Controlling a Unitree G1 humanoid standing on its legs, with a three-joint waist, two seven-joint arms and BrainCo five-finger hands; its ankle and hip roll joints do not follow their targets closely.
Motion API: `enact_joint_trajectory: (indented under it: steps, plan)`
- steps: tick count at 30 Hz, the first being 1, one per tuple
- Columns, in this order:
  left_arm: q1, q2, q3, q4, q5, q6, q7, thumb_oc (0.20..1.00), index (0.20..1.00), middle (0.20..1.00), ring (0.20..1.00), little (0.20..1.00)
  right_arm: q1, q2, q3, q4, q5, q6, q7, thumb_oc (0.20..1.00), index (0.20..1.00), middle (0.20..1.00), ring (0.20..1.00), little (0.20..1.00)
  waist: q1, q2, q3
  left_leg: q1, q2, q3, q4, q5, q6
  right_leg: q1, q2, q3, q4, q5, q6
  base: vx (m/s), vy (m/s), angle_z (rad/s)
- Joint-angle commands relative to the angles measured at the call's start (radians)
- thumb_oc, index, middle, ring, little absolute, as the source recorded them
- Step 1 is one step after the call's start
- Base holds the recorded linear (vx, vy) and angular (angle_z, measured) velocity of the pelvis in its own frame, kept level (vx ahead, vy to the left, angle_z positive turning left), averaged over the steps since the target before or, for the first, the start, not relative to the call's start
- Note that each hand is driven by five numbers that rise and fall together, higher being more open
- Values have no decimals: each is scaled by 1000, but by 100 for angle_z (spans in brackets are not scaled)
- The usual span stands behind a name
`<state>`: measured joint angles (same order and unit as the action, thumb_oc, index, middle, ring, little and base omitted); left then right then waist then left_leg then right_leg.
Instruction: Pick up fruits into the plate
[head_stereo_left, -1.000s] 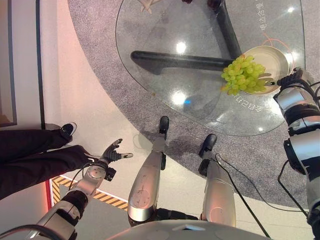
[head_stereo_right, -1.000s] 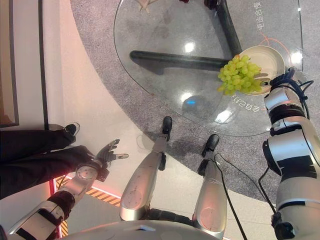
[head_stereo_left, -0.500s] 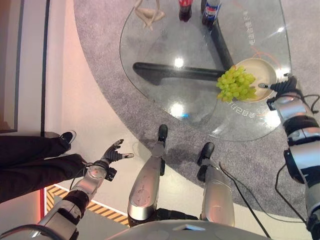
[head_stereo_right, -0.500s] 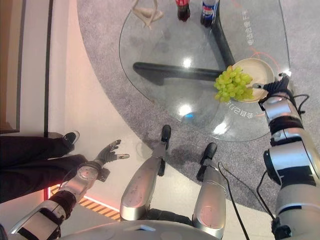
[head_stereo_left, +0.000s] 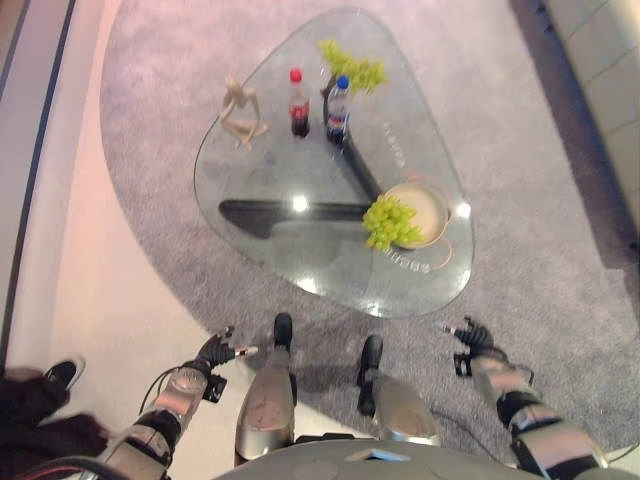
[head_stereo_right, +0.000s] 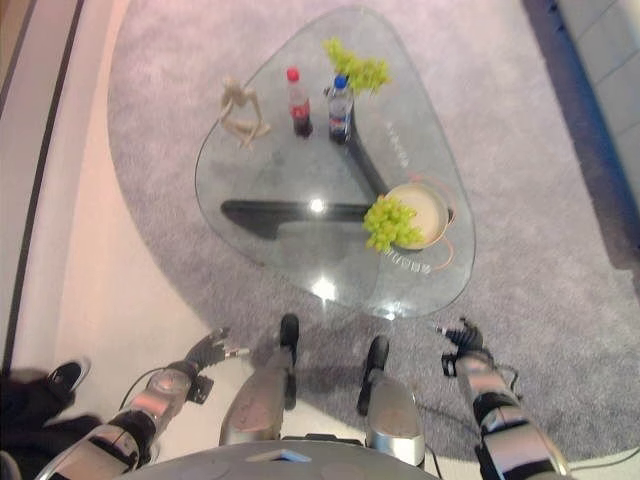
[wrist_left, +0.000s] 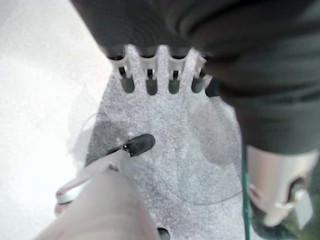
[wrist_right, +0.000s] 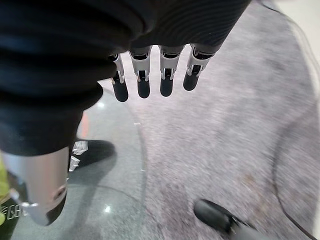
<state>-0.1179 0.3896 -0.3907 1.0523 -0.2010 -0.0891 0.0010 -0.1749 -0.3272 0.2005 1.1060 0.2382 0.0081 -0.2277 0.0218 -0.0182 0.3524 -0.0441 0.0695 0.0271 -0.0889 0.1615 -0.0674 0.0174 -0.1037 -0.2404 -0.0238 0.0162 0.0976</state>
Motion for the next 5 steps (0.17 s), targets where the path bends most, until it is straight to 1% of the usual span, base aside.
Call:
enact_joint_trajectory:
  steps: [1, 3, 5]
  plan:
    - [19, -73, 44, 107, -3, 0, -6, 1000, 1000, 1000, 1000, 1000, 19, 19, 10, 44, 69, -56, 141, 1000, 1000, 1000, 1000, 1000, -11, 21, -55, 45, -54, 58, 45, -154, 47, -38, 20, 48, 69, -16, -15, 64, 65, -20]
    - [30, -97, 69, 139, -21, 4, -12, 1000, 1000, 1000, 1000, 1000, 52, 50, 12, 73, 31, -67, 179, 1000, 1000, 1000, 1000, 1000, -20, 23, -78, 63, -55, 62, 40, -158, 48, -23, 19, 54, 61, -16, -14, 67, 74, -14]
    - [40, -120, 90, 158, -34, 17, -28, 1000, 1000, 1000, 1000, 1000, 84, 72, 27, 96, -2, -83, 238, 1000, 1000, 1000, 1000, 1000, -30, 26, -104, 81, -56, 69, 34, -162, 47, -5, 18, 60, 50, -16, -14, 65, 77, -6]
